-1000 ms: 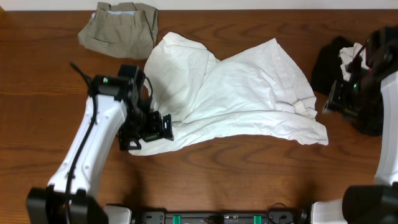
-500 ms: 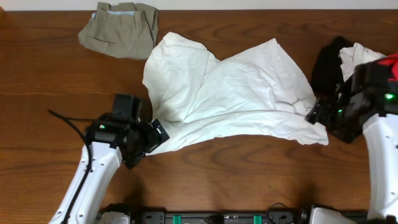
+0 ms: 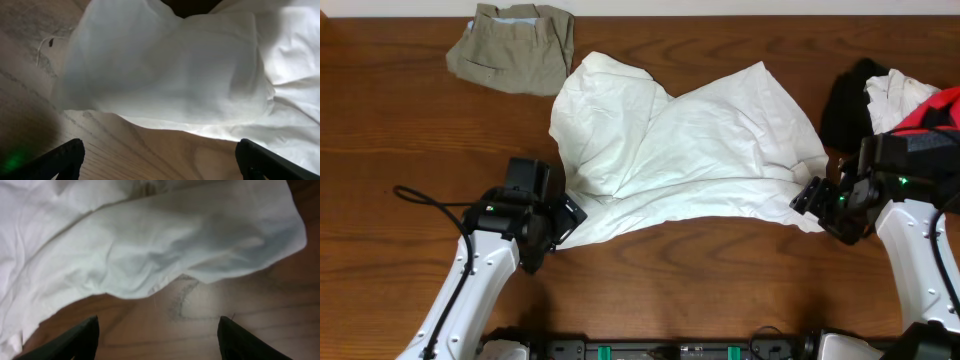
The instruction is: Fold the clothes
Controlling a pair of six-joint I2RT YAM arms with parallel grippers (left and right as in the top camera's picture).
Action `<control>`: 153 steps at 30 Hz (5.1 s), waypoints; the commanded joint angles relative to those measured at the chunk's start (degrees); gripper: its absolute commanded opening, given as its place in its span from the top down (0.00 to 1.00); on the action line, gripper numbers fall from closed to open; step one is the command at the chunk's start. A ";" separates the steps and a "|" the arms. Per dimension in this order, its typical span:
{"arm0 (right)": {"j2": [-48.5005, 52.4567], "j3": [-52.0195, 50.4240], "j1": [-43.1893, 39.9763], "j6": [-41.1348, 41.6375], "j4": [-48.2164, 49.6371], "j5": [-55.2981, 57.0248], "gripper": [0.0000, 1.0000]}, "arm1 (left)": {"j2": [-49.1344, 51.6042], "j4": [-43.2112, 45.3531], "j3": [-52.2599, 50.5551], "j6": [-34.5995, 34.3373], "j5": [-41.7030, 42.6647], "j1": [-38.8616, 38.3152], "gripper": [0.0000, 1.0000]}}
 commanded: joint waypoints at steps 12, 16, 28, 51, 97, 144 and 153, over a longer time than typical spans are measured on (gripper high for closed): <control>-0.20 -2.08 0.72 3.04 0.55 -0.48 0.26 | 2.62 2.32 -4.87 -5.03 -5.84 0.13 0.02; -0.20 -2.08 0.72 3.04 0.61 -0.48 0.26 | 2.62 7.28 -7.23 -2.75 -5.79 0.13 0.02; -0.22 -2.08 0.59 3.04 -0.28 0.02 0.33 | 2.58 10.12 -8.79 -2.71 -4.74 0.13 0.32; -0.24 -2.12 -7.32 10.03 0.26 9.01 0.30 | 2.54 7.26 -8.79 -2.67 -4.74 0.13 0.81; 5.99 -9.01 -7.30 28.59 14.01 11.56 0.40 | 2.54 6.69 -8.79 -2.67 -3.26 0.13 0.81; -2.78 -8.72 -7.32 25.05 0.50 16.76 0.98 | -9.70 -9.38 -8.72 7.67 4.11 0.13 0.94; -9.77 -8.72 -7.32 24.48 -5.33 19.67 0.98 | -15.54 -17.38 -8.72 8.76 4.09 0.13 0.94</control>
